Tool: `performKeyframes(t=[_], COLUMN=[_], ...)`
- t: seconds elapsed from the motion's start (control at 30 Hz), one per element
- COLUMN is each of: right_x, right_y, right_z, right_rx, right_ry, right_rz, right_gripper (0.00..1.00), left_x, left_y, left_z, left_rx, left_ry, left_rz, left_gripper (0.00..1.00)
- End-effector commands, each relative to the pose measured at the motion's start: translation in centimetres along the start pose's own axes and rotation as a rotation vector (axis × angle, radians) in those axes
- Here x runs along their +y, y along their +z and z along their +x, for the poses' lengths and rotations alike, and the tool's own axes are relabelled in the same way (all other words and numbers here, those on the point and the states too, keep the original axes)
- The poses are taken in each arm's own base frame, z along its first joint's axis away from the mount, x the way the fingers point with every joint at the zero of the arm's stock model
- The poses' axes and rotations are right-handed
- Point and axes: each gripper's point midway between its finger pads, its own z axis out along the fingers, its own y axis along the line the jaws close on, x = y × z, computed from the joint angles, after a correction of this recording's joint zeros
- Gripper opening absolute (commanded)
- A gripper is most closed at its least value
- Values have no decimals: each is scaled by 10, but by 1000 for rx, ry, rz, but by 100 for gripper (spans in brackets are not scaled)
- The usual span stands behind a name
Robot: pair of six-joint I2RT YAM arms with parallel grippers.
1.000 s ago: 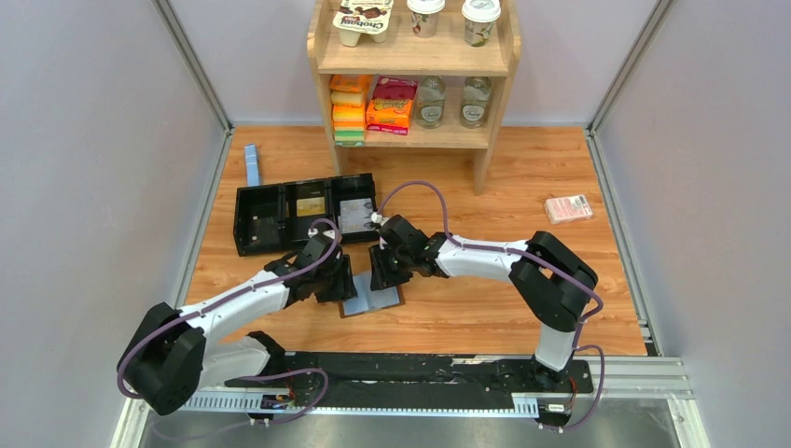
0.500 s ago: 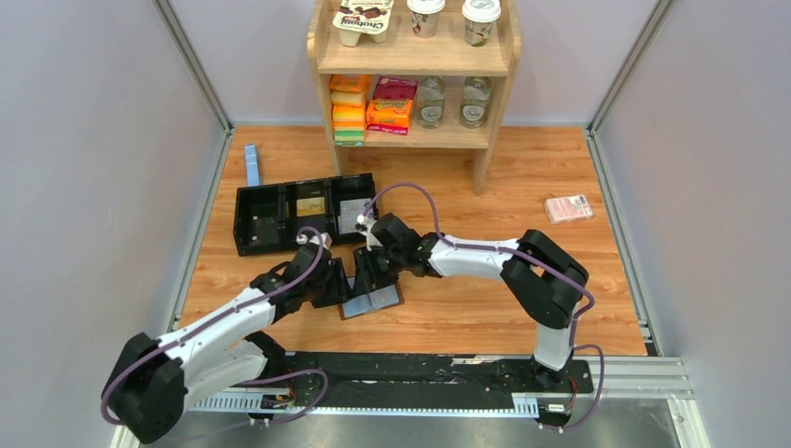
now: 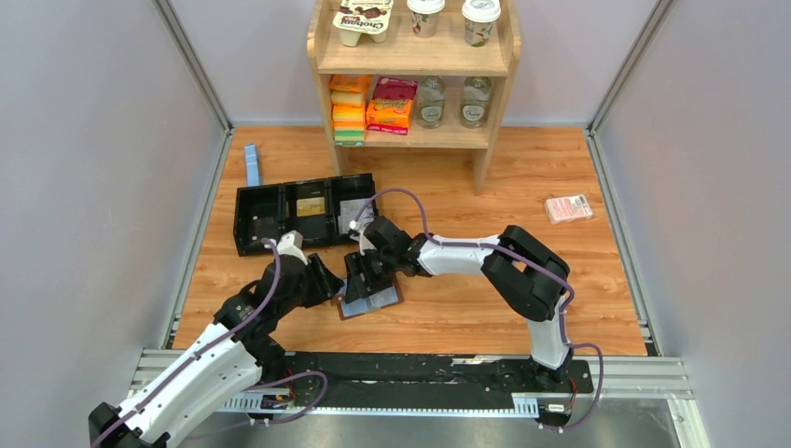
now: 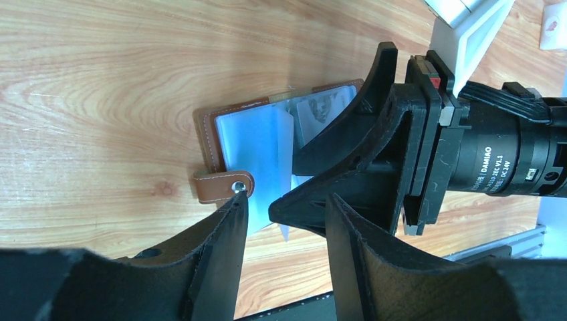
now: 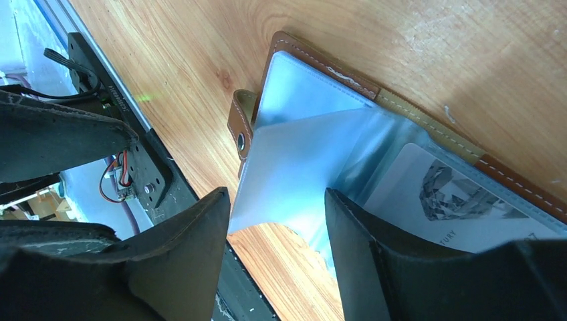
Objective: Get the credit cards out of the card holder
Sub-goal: Remove the credit card from the card holder.
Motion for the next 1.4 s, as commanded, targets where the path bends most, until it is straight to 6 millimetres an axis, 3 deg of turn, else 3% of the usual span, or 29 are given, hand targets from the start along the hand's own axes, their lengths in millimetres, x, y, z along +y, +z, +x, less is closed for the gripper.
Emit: performKeyframes(t=[0.0,0.17,0.33,0.5,0.67,0.73,0.87,1.0,1.13,1.23,1.37], right_x=[14,26,35,31,24,21,19,4,-27,-49,-65], right_y=[-11,-21,-13,2,3,1,-22,-51,-72,-77,-74], right_z=[-17,-26,-23,-20,-23,-27,-43,-60,-65,-59,-49], right_rx=[-46,-70,-43,-7,-24,-32,-104,-191,-236,-225,-202], right_ry=[-74,-114,-118,-99,-107,-106,-111,-109,-99,-73,-54], right_rz=[-7,-37,-106,-133,-91,-74,-46,29,154,220,254], right_gripper=[62,63,66,68,66,62,56,46,39,34,33], left_x=[-7,-21,-25,-26,-27,-29,-36,-42,-52,-60,-66], left_y=[-2,-7,-11,-20,-24,-23,-20,-13,-2,10,26], left_z=[-4,-17,-24,-32,-35,-34,-34,-32,-26,-19,-10], left_rx=[-3,-30,-50,-89,-109,-104,-91,-69,-23,23,73], left_ry=[-18,-17,-30,-51,-62,-65,-64,-69,-79,-81,-85], left_rz=[15,37,44,52,64,68,88,105,130,150,164], left_gripper=[54,54,54,54,54,54,54,54,54,54,54])
